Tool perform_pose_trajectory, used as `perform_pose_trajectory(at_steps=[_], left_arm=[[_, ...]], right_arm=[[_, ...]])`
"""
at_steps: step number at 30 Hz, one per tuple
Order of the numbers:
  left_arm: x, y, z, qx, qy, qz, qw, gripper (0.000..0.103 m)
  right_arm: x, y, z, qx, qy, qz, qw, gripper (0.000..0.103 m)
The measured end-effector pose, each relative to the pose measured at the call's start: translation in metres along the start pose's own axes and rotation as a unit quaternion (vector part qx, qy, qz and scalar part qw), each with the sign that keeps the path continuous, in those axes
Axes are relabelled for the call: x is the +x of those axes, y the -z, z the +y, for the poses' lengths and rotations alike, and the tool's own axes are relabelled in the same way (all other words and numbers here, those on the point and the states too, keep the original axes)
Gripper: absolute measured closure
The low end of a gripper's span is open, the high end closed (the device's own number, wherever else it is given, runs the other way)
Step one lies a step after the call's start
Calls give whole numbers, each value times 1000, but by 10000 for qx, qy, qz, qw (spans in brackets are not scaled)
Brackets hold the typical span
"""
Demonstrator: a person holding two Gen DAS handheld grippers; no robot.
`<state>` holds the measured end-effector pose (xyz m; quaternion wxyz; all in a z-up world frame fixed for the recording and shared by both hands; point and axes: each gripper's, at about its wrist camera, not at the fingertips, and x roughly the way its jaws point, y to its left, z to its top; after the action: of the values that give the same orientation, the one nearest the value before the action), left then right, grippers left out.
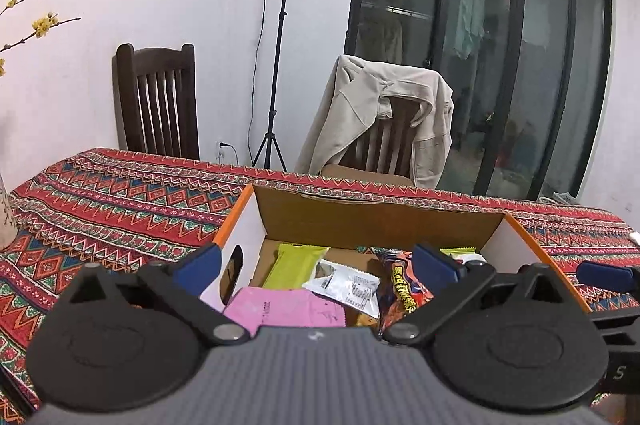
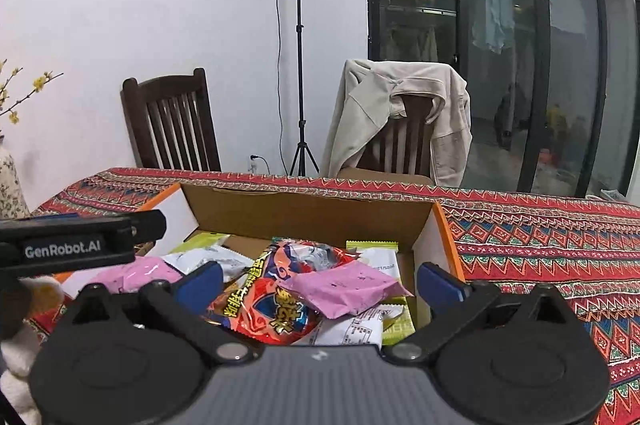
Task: Organize snacks
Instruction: 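Withdraw both tools toward the pink packet beside the box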
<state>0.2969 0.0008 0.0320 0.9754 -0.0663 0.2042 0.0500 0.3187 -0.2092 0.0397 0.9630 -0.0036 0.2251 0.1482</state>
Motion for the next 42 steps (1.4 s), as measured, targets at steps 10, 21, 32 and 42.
perform_pose_trajectory(at_steps=[10, 21, 32, 42], left_arm=[[-15, -12, 1, -175, 60, -36, 9998, 0], [-49, -24, 17, -150, 68, 18, 9999, 0], [-73, 6, 37, 134, -18, 539, 9985, 0], [-90, 41, 44, 151, -7, 835, 9964, 0]], right_arm=[[-11, -6, 3, -57, 150, -57, 9999, 0], [-51, -11, -2, -172, 323, -49, 9993, 0], [-92, 16, -17, -196, 405, 137, 9989, 0], [-98, 60, -20, -286, 466, 635, 9965, 0]])
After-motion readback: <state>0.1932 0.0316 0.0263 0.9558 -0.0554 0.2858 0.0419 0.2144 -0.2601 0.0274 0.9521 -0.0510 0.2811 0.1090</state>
